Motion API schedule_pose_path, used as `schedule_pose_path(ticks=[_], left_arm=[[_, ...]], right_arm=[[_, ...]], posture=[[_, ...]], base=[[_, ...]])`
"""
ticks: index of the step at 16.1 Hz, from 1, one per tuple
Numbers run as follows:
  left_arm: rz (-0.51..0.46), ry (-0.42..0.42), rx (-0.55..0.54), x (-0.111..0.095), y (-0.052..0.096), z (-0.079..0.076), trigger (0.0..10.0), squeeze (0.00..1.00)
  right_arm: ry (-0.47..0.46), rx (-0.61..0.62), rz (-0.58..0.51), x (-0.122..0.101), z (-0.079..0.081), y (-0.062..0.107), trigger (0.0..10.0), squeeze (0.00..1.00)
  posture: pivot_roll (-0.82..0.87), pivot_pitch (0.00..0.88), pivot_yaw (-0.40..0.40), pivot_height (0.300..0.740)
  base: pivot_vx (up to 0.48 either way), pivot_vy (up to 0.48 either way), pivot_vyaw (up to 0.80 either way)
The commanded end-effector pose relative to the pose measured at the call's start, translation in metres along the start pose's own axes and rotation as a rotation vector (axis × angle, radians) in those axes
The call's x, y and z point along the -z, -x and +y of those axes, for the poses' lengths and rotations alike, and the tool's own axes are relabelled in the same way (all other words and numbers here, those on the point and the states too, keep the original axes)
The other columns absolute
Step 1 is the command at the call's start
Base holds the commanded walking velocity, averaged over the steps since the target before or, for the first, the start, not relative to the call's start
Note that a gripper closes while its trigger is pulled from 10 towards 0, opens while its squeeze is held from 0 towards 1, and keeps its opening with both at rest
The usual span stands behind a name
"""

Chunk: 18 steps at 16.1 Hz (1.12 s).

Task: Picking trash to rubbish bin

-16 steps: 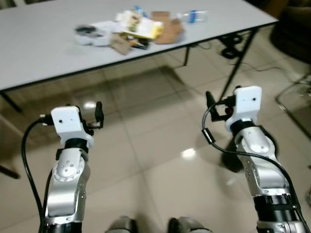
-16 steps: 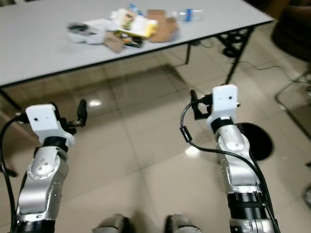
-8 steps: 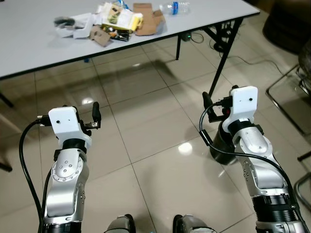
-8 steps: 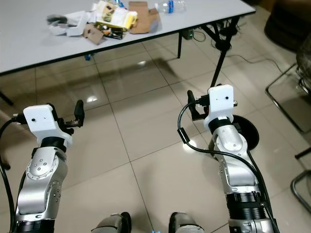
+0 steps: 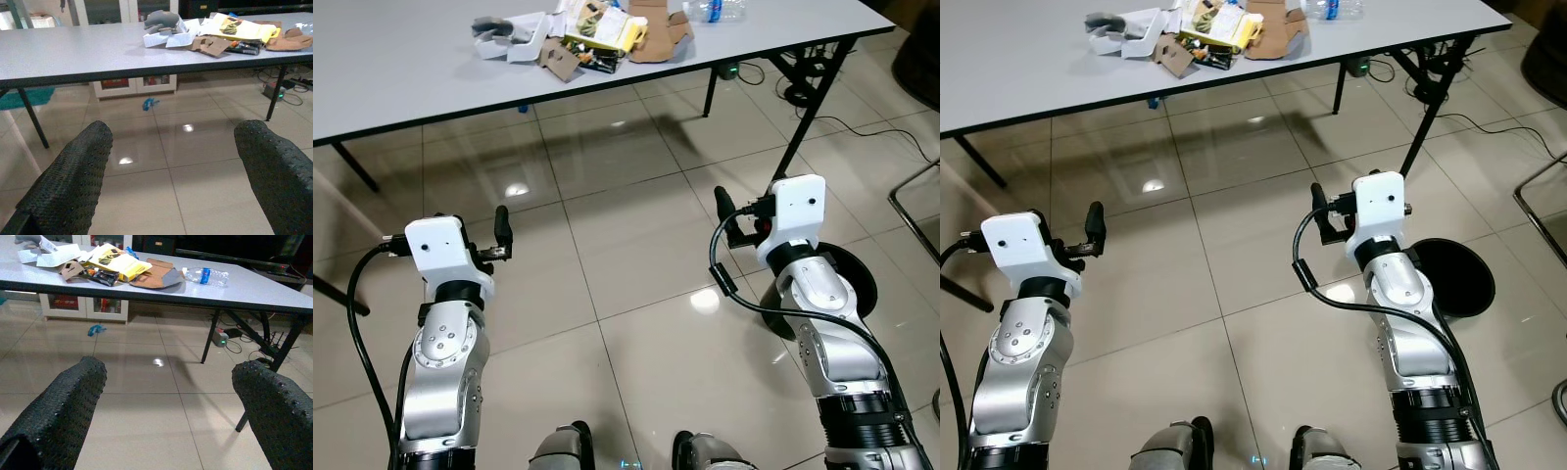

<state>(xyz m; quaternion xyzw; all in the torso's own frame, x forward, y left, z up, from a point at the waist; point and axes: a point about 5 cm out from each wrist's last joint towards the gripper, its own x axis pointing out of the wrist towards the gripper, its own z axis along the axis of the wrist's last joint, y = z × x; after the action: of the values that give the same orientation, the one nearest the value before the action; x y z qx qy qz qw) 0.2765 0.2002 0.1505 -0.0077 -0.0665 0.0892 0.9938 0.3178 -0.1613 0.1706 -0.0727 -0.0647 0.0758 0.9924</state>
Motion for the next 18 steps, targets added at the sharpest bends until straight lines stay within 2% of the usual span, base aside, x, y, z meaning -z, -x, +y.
schedule_pose_path(ticks=[1, 5, 18], left_arm=[[-0.013, 0.000, 0.001, -0.0035, -0.0002, 0.0029, 10.0, 0.00], [-0.032, 0.013, 0.043, -0.0081, -0.0006, -0.0016, 10.0, 0.00], [-0.024, 0.008, 0.071, -0.0070, 0.0019, -0.0037, 10.0, 0.00]], right_arm=[[-0.008, -0.001, 0.000, 0.0001, -0.0003, 0.0018, 10.0, 0.00], [-0.006, -0.001, -0.006, -0.0005, -0.0003, 0.0016, 10.0, 0.00], [0.001, -0.009, -0.015, -0.0012, 0.0024, 0.0031, 10.0, 0.00]], posture=[[-0.12, 0.199, 0.024, 0.740], [-0.12, 0.199, 0.025, 0.740], [-0.12, 0.201, 0.030, 0.740]], base=[[0.000, 0.000, 0.00], [0.143, 0.000, 0.00], [0.447, 0.000, 0.00]])
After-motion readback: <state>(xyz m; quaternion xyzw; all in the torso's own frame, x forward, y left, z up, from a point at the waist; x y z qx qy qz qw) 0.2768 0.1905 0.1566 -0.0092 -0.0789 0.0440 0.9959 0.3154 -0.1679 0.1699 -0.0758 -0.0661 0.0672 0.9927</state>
